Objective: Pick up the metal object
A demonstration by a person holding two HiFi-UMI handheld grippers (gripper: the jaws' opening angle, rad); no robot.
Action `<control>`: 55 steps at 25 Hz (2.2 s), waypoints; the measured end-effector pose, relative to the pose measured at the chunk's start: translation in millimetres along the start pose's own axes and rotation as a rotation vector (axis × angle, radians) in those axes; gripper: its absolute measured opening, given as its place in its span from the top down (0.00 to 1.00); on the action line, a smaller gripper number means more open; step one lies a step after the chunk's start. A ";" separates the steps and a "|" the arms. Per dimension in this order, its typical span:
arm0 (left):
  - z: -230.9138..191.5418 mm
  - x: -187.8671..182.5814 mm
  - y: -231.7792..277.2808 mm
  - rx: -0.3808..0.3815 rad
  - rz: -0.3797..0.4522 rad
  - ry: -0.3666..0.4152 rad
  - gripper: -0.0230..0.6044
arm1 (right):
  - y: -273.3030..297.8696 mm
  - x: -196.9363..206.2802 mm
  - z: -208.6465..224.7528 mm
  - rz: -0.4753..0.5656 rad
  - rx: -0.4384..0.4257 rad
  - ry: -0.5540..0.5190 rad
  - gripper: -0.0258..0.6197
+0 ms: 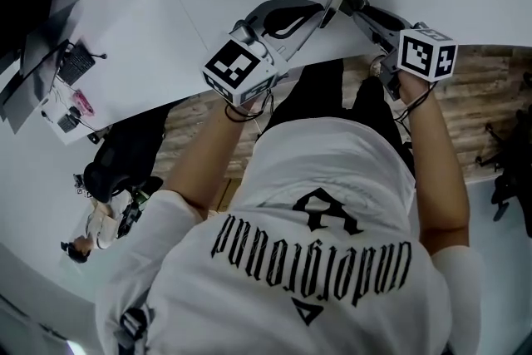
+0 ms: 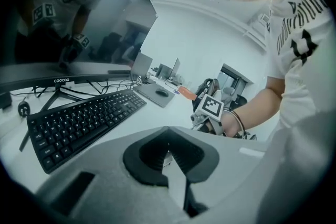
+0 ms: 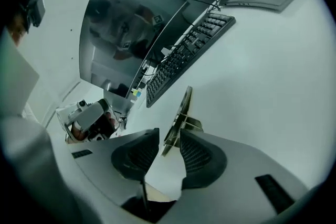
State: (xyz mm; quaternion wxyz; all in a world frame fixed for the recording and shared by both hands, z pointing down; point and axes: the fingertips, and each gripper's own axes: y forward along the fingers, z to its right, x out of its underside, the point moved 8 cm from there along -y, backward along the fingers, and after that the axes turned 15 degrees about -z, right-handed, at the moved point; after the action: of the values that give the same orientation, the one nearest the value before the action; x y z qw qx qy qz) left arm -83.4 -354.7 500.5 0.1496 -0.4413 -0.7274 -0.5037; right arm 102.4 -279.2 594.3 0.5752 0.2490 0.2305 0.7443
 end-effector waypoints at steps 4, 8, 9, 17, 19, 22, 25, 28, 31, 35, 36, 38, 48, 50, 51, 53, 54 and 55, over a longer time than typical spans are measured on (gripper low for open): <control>-2.4 9.2 2.2 0.005 -0.008 -0.020 0.94 | 8.6 -0.9 6.3 0.002 -0.041 0.052 0.77; -1.8 16.7 0.4 0.005 -0.008 -0.038 0.94 | 11.3 -0.7 5.5 -0.001 -0.059 0.088 0.81; -0.9 18.2 0.3 0.004 -0.007 -0.042 0.94 | 11.7 -0.7 4.7 -0.002 -0.065 0.091 0.82; 9.3 22.6 1.1 0.007 0.003 -0.059 0.94 | 12.5 -1.2 1.3 0.013 -0.142 0.159 0.88; 10.7 23.8 1.8 0.008 0.004 -0.067 0.94 | 12.5 -2.4 0.0 0.008 -0.145 0.157 0.90; 11.0 25.8 0.8 0.004 0.005 -0.077 0.94 | 14.3 -2.9 -1.5 0.002 -0.150 0.156 0.92; 11.5 26.9 0.3 -0.005 0.006 -0.081 0.94 | 15.3 -2.8 -2.3 0.006 -0.176 0.156 0.93; 12.3 29.0 -2.3 -0.020 0.010 -0.089 0.94 | 14.8 -4.1 -3.9 0.009 -0.175 0.134 0.93; 12.5 31.6 -5.6 -0.040 0.017 -0.093 0.94 | 15.4 -6.2 -7.1 0.013 -0.189 0.111 0.93; 40.0 31.9 -3.1 -0.067 0.040 -0.073 0.94 | -6.8 8.4 -11.6 0.046 -0.225 0.051 0.93; 52.2 31.5 -1.9 -0.077 0.047 -0.062 0.94 | -16.9 15.6 -12.8 0.059 -0.229 0.030 0.93; 72.0 30.8 -2.1 -0.096 0.060 -0.044 0.94 | -32.8 26.6 -19.9 0.081 -0.251 -0.012 0.93; 129.0 22.4 -24.7 -0.207 0.147 0.024 0.94 | -85.6 51.8 -62.4 0.162 -0.290 -0.222 0.93; 146.7 20.3 -31.8 -0.231 0.172 0.043 0.94 | -102.3 60.4 -74.5 0.188 -0.280 -0.275 0.93; 152.9 20.5 -36.5 -0.241 0.182 0.049 0.94 | -108.1 63.6 -81.3 0.200 -0.272 -0.299 0.93; 162.0 21.9 -45.5 -0.260 0.199 0.062 0.94 | -116.4 68.4 -94.8 0.227 -0.267 -0.351 0.93; 166.7 22.3 -49.1 -0.269 0.209 0.069 0.94 | -120.9 70.8 -101.0 0.242 -0.267 -0.381 0.93; 172.6 22.0 -52.3 -0.279 0.220 0.077 0.94 | -126.7 73.9 -106.7 0.256 -0.266 -0.412 0.93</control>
State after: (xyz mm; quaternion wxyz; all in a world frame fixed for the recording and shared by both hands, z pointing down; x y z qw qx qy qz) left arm -98.1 -200.0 406.4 0.1688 -0.5152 -0.5915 -0.5968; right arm 112.7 -184.1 440.1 0.5387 0.3446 -0.0243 0.7684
